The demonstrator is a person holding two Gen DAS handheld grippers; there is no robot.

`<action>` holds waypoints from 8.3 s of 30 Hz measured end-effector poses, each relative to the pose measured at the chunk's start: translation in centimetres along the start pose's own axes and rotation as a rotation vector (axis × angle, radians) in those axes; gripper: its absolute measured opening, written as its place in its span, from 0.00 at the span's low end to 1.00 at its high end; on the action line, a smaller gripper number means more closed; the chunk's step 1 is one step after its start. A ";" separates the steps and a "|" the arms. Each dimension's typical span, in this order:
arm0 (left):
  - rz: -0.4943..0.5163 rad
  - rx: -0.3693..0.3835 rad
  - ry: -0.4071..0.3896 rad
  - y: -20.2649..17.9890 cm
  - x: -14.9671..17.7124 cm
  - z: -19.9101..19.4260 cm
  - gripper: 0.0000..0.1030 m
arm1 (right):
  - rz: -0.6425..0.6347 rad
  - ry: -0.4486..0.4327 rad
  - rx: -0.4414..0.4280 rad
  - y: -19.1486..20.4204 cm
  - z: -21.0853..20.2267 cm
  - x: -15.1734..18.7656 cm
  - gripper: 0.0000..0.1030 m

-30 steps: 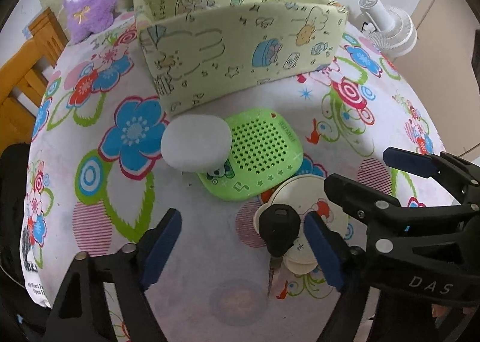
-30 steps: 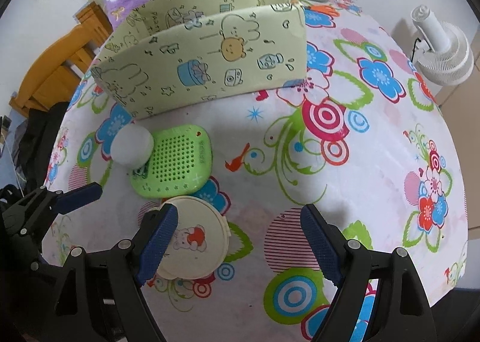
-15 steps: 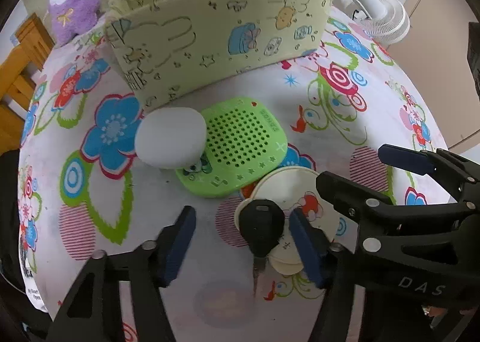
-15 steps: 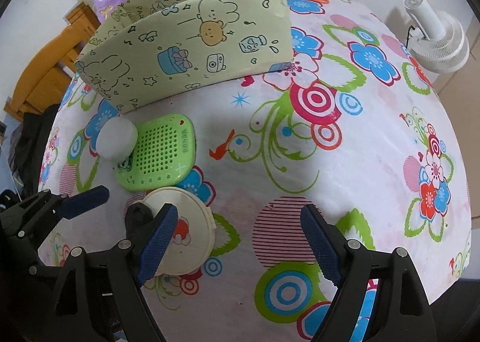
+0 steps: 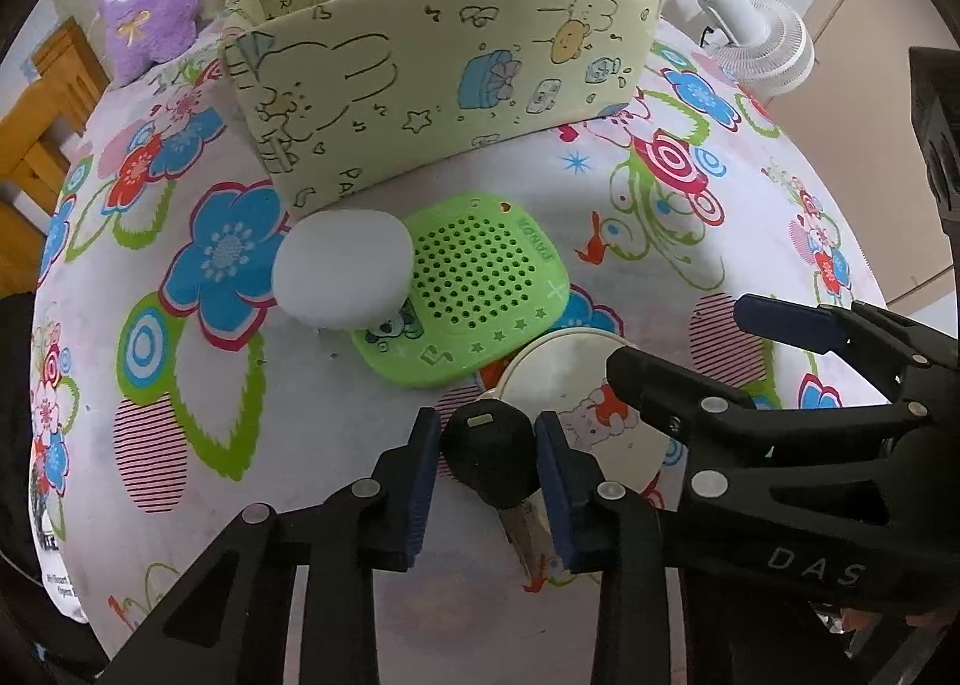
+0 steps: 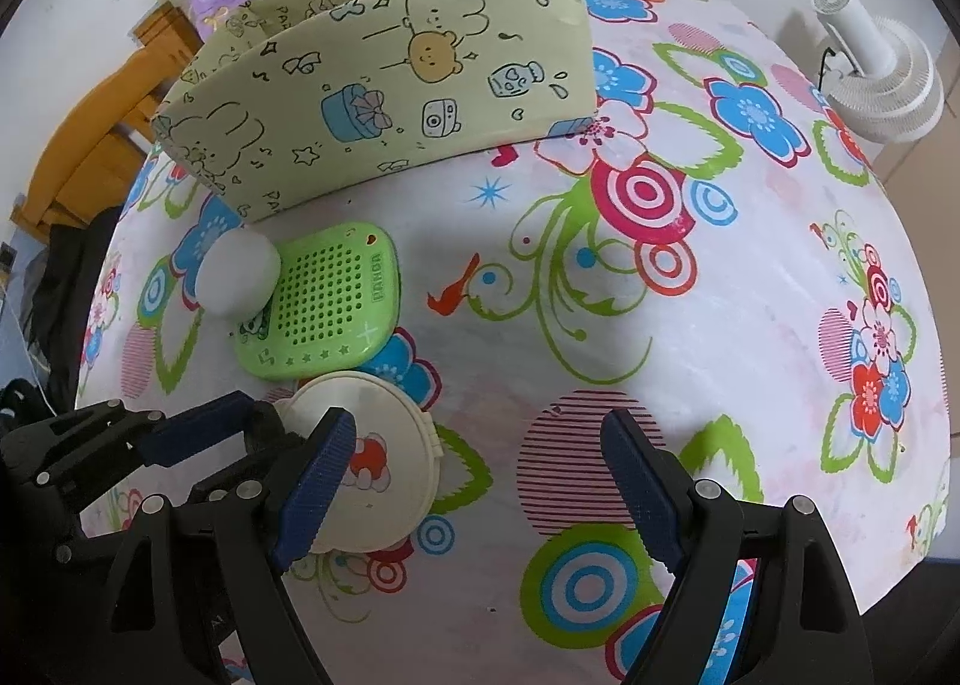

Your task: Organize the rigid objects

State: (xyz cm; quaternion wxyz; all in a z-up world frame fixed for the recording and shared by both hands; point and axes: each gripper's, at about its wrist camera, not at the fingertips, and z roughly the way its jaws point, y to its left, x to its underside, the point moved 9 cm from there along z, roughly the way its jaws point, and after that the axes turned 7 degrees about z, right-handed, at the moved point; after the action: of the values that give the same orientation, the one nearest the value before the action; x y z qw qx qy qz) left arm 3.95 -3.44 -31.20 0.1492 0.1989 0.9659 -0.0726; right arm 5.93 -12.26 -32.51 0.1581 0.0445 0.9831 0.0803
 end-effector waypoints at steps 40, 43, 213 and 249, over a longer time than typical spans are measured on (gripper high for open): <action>-0.087 -0.118 0.006 4.3 4.8 -1.0 0.31 | -0.206 0.018 0.045 5.9 2.6 1.9 0.86; -0.075 -0.136 0.001 4.1 4.8 -1.0 0.31 | -0.199 -0.013 0.088 5.4 2.3 2.0 0.80; -0.203 -0.165 -0.023 9.0 -18.5 -0.7 0.86 | -0.245 -0.020 -0.061 7.3 3.1 -23.6 0.83; -0.151 -0.184 -0.112 4.9 -16.2 -7.7 0.93 | -0.173 -0.118 -0.069 5.7 -6.0 -19.8 0.88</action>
State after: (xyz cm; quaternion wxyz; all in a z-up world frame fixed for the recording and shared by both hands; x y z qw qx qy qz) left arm 18.18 -3.33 -19.20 0.2147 0.1068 0.9708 -0.0057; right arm 23.07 -9.80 -19.86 0.2236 -0.0411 0.9689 0.0973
